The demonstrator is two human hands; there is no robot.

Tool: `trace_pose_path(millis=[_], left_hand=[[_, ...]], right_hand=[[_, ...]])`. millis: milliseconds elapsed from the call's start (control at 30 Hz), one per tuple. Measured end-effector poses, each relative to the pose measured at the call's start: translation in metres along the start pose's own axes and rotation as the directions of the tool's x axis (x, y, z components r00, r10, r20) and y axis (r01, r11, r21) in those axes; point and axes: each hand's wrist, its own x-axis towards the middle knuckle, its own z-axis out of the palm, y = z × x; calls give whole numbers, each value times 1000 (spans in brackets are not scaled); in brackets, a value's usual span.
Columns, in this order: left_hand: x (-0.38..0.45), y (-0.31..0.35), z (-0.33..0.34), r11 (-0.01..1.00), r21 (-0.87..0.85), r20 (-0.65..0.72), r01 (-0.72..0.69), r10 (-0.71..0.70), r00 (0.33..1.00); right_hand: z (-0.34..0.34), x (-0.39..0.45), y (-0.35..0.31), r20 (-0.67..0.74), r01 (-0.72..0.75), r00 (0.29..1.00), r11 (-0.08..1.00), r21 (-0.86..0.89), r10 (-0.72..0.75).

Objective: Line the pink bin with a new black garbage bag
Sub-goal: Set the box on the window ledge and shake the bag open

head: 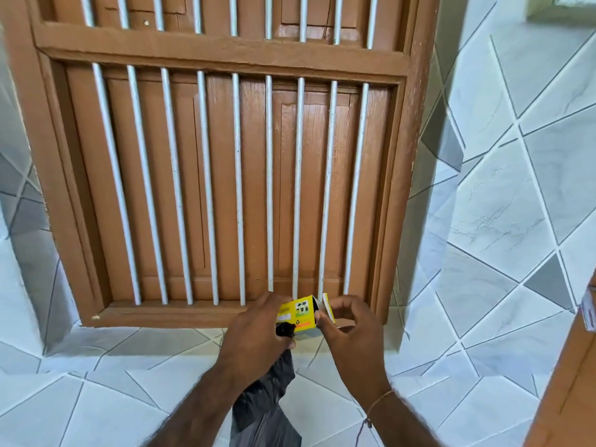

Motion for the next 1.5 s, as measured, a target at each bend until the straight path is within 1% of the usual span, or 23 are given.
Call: trace_pose_path(millis=[67,167,367,533,600,733,833,900,967,1067,1133,1167,1233,1333,1400,1467,1500], left_hand=[[0,1,2,1000,-3,-5,3,-3,1000],[1,2,2,1000,8,-14,-8,9,1000],[3,4,2,1000,28,-31,-13,14,999],[4,3,3,999,42,-42,-15,16,999],[5,4,2,999,47,-36,-15,17,999],[8,6,3,999,44,-30,-1,3,1000],[10,9,4,1000,11,-36,17,-17,999],[11,11,3,999,-17,-46,27,-28,999],[13,10,4,999,-29,-45,34,-35,998],[13,10,4,999,-13,-9,52,-52,999],[12,7,3,997,-11,14,73,-72,997],[10,4,1,996,-14,18,92,-92,996],[4,-7,-4,985,-31,14,167,-166,986],[-7,-33,-14,947,-129,-22,294,-300,954],[-13,-47,-20,907,-228,-35,355,-372,928],[-16,-54,-26,850,-360,-62,385,-434,899],[-16,-55,-29,814,-428,-77,392,-465,882]], right_hand=[[3,-2,4,6,39,999,998,-46,-39],[8,-4,14,14,52,999,998,-38,-52],[14,2,20,-41,-81,996,996,48,83],[18,1,21,-19,-109,994,992,63,110],[19,-1,21,-15,-95,995,994,62,97],[20,-5,19,-37,-24,999,997,79,27],[26,-10,21,-62,34,998,995,91,-28],[33,-17,26,-62,64,996,997,37,-62],[39,-23,30,-64,26,998,999,38,-23],[44,-17,37,-41,-82,995,972,219,93],[45,-5,45,-6,-167,985,956,241,174],[44,1,50,-12,-207,976,951,228,215],[41,15,65,-69,-258,959,948,188,275],[38,26,103,-130,-398,904,913,86,406],[42,29,129,-139,-484,863,874,50,486],[49,31,144,-137,-509,852,861,4,505],[53,33,147,-128,-503,860,863,-42,494]])
